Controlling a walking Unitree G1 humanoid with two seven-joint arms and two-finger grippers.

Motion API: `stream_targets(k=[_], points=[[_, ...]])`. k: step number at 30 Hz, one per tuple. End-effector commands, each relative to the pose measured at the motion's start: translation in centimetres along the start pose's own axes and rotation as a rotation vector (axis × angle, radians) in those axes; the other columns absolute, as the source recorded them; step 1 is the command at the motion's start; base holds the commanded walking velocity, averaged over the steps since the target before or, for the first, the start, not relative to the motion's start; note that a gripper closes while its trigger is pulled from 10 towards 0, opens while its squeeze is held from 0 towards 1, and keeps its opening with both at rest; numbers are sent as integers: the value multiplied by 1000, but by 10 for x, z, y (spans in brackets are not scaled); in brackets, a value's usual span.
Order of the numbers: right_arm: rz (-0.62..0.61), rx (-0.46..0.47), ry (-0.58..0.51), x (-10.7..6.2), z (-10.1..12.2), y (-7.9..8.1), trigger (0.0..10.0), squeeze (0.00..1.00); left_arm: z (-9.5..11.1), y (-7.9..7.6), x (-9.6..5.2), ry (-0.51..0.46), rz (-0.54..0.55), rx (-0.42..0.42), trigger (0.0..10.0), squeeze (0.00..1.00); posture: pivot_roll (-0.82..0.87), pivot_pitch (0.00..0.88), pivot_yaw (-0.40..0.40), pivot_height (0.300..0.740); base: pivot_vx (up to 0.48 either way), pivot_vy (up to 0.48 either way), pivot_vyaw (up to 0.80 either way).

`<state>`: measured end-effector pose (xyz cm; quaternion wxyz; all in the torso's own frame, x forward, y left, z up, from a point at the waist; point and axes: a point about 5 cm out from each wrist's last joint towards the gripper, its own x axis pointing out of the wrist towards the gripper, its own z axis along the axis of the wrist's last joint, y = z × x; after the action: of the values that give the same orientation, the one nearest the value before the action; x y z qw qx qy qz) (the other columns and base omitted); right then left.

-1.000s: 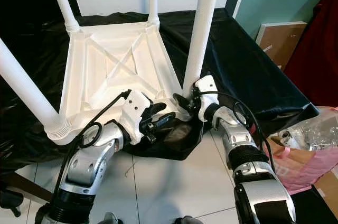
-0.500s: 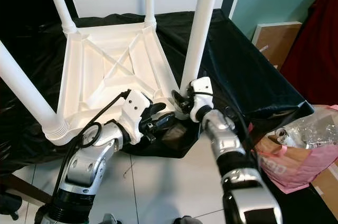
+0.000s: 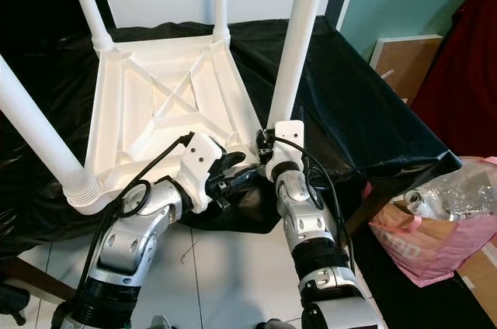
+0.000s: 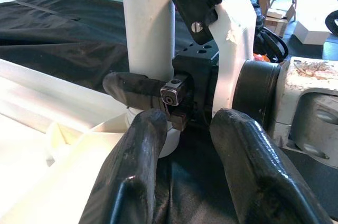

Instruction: Building children table

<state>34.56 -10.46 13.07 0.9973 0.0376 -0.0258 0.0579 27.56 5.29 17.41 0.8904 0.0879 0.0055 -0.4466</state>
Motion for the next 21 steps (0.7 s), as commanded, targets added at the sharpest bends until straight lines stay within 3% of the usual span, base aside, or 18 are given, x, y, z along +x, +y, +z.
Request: stream_targets(k=[1, 12, 13, 21], points=[[-21, 18, 91, -7, -19, -5, 10000, 0, -2, 3, 2, 4, 85, 3, 10000, 0, -12, 36, -51, 740, 0, 0, 0], [-39, -1, 67, -9, -13, -1, 10000, 0, -2, 4, 1, 5, 90, 2, 10000, 0, -7, 40, -51, 740, 0, 0, 0], [-36, 0, 62, -9, -12, -2, 10000, 1000, -2, 4, 1, 6, 90, 1, 10000, 0, -7, 40, -51, 740, 0, 0, 0], [-9, -6, 28, -10, -6, -7, 10000, 1000, -2, 3, 0, 6, 92, 1, 10000, 0, -7, 45, -54, 740, 0, 0, 0]])
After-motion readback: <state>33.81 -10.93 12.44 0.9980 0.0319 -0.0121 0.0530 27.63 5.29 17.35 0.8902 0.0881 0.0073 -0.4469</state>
